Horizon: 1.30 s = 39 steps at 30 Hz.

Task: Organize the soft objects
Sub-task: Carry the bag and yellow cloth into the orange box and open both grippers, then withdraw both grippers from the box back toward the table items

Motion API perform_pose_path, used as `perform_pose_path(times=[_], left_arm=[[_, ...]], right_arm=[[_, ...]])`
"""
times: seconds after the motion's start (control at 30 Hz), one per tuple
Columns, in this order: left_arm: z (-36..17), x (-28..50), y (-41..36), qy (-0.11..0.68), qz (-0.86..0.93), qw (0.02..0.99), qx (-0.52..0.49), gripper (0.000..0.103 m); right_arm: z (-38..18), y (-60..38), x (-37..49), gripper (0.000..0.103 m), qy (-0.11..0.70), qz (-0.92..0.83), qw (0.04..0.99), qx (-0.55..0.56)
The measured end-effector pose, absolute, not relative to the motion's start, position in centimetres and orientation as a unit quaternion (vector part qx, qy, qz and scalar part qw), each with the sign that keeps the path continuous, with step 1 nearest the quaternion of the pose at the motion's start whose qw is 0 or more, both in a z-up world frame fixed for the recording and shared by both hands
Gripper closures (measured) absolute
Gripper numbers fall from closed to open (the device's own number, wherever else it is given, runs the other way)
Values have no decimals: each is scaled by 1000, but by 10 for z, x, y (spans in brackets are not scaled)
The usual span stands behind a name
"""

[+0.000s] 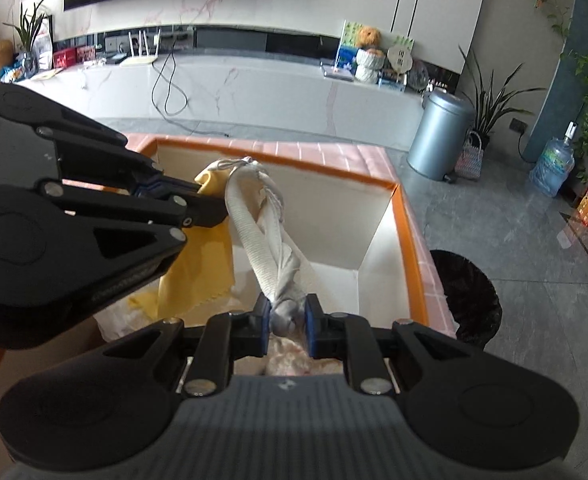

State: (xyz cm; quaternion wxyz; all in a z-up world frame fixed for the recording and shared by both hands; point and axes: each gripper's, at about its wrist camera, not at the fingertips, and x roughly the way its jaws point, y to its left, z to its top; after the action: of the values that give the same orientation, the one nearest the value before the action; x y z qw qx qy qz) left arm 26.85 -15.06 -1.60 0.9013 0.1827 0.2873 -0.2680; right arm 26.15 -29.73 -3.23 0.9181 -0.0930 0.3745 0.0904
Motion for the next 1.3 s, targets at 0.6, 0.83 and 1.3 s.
perform_pose_path(times=[0.6, 0.83, 1.3], left_arm=[[-26, 266, -142, 313, -232, 900, 196, 21], [-7, 258, -136, 309, -222, 906, 185, 17], [20, 229, -113, 327, -207, 914, 121, 12]], right_arm=[[-40, -282, 268, 60, 409, 119, 897, -117], [-29, -284, 256, 36, 393, 119, 903, -127], [-8, -288, 205, 19, 365, 111, 917, -119]])
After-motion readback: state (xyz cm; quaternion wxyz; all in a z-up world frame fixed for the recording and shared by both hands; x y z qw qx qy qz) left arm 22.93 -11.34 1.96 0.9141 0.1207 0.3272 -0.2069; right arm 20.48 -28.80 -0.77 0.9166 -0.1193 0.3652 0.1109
